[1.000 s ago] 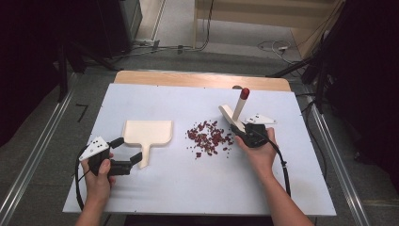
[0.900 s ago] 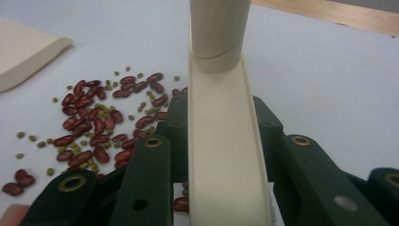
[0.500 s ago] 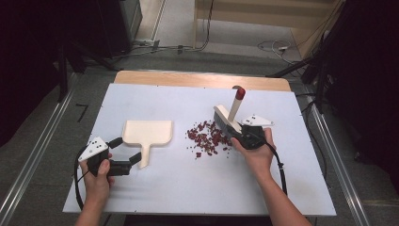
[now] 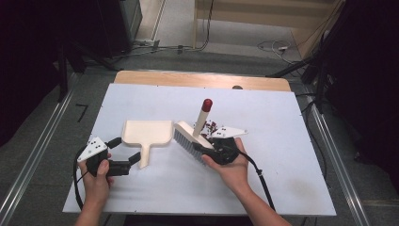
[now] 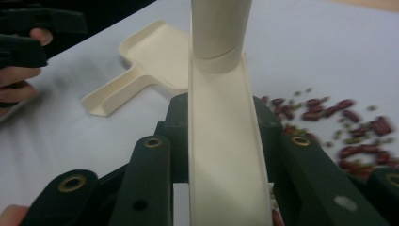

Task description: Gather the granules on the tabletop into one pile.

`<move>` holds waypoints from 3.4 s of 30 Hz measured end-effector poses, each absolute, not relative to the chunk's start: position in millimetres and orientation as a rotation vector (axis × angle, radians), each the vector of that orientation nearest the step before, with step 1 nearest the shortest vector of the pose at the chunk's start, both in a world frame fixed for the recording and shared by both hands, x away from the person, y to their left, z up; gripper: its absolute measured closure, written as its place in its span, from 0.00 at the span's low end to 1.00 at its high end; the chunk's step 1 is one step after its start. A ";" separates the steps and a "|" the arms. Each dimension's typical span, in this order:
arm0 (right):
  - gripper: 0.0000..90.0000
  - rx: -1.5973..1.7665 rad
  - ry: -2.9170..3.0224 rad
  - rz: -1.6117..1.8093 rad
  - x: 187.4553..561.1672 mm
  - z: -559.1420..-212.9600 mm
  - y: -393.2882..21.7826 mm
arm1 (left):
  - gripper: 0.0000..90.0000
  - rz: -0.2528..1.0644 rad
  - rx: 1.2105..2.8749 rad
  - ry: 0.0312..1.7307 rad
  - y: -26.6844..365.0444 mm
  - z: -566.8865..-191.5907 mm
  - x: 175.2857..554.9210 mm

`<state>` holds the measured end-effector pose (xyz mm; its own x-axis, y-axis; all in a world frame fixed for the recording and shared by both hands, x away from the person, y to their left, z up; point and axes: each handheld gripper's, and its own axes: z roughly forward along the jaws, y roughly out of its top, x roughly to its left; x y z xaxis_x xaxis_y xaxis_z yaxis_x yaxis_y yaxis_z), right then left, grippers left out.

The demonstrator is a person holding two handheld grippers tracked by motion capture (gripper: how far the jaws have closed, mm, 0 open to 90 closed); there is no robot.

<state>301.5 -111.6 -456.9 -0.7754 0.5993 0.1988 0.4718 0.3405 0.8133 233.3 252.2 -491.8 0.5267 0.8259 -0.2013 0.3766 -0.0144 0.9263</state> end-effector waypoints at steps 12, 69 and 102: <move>0.73 1.128 2.344 1.292 322.4 -473.6 -138.0 | 0.00 0.483 1.612 1.048 252.3 -493.2 234.3; 0.73 1.400 2.044 1.271 340.5 -479.4 -180.6 | 0.00 0.486 1.637 1.039 248.8 -494.2 236.7; 0.73 0.545 2.596 1.421 367.7 -478.9 -238.8 | 0.00 0.478 1.633 1.054 247.0 -495.6 237.8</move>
<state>367.7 -238.8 -478.9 -0.9259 0.3735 0.0568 0.2491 0.4904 0.8351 237.8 247.0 -495.6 0.5259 0.8261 -0.2023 0.3920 -0.0244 0.9196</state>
